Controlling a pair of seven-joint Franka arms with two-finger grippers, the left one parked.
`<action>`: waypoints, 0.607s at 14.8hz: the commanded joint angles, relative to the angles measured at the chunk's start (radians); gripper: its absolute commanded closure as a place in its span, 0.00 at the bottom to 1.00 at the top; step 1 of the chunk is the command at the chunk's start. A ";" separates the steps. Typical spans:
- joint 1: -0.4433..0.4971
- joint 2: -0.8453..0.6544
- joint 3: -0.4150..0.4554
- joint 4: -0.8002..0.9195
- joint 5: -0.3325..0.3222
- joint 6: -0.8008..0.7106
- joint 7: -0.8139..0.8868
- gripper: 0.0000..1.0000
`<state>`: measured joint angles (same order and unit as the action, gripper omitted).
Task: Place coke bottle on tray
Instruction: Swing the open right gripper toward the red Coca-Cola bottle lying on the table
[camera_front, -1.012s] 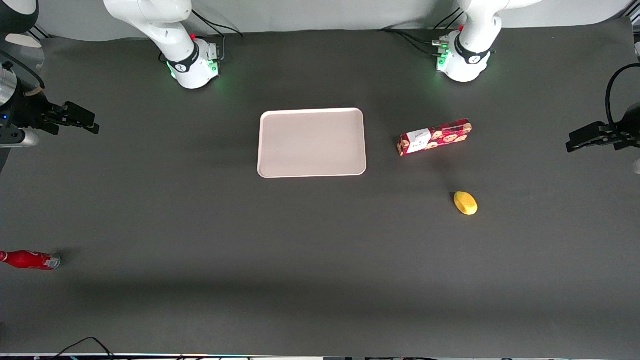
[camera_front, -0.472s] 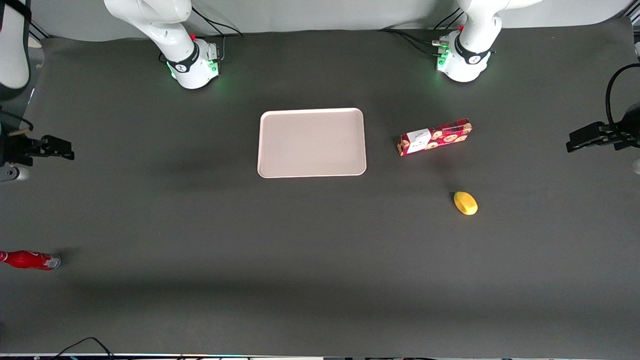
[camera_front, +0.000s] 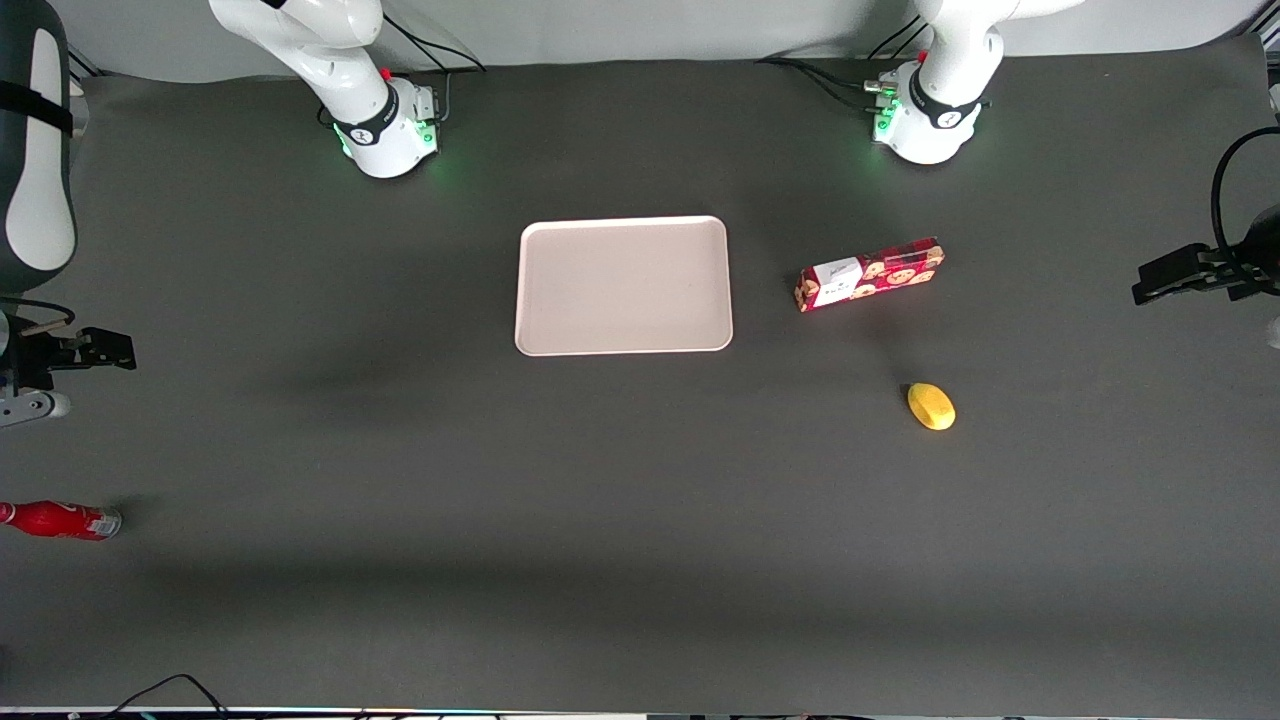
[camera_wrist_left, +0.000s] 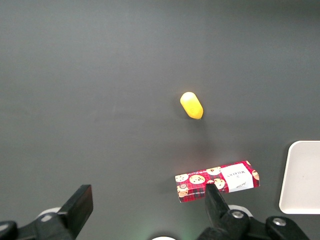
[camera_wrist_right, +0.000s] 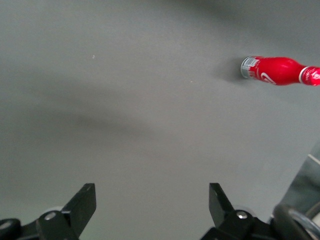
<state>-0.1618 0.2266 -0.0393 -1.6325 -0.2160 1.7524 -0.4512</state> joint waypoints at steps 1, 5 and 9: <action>-0.004 0.052 0.009 0.045 -0.056 0.047 -0.091 0.00; -0.028 0.128 -0.001 0.121 -0.152 0.120 -0.234 0.00; -0.116 0.229 0.004 0.184 -0.164 0.301 -0.429 0.00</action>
<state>-0.2100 0.3553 -0.0441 -1.5419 -0.3633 1.9783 -0.7424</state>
